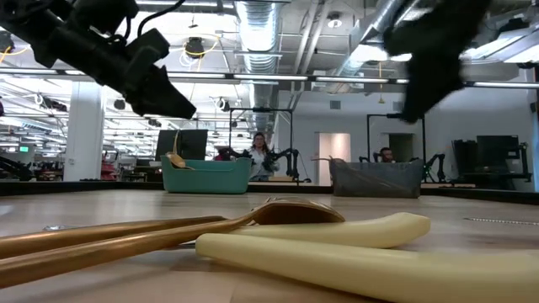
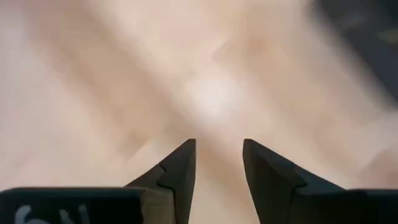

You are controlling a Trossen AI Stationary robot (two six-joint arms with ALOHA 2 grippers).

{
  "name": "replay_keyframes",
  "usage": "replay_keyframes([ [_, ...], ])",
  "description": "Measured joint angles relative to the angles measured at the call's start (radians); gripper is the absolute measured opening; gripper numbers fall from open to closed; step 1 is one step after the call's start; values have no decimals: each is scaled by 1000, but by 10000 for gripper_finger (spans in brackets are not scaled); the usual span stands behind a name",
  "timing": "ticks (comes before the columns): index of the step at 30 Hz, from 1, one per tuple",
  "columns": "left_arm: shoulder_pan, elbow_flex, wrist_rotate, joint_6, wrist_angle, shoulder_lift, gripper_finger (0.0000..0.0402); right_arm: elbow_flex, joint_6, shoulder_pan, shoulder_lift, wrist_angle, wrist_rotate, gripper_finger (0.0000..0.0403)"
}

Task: Sort silverware by color (type)
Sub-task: Put the yellow table knife into the orange bin

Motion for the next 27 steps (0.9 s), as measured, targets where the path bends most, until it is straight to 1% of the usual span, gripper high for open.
replay_keyframes([
  [2,0,0,-3,-2,8,0,187,0,103,179,16,-8,7,154],
  [3,0,0,-3,4,18,0,187,0,129,258,39,-1,14,152],
  [5,0,0,-3,8,42,0,187,0,193,381,95,5,3,147],
  [7,0,0,7,-4,70,0,187,2,309,470,151,7,-41,143],
  [8,0,0,31,-20,77,-3,187,12,381,505,177,9,-59,140],
  [10,0,0,116,-45,78,-9,187,37,502,574,226,24,-74,135],
  [12,-2,0,198,-58,77,-9,187,65,567,636,279,35,-61,131],
  [14,-2,0,247,-68,78,-9,187,82,602,680,333,59,-55,129],
  [16,-2,0,267,-84,77,-9,187,96,630,704,382,104,-66,129],
  [18,-2,0,271,-97,77,-9,187,107,646,713,431,138,-110,132],
  [20,-2,0,270,-95,77,-9,187,119,650,714,482,127,-160,137],
  [22,-2,0,245,-65,87,-9,187,137,636,709,527,124,-169,143],
  [25,-1,1,202,2,144,-9,187,167,624,696,566,113,-199,148],
  [27,-1,9,200,21,156,-9,187,176,628,688,582,101,-222,145],
])
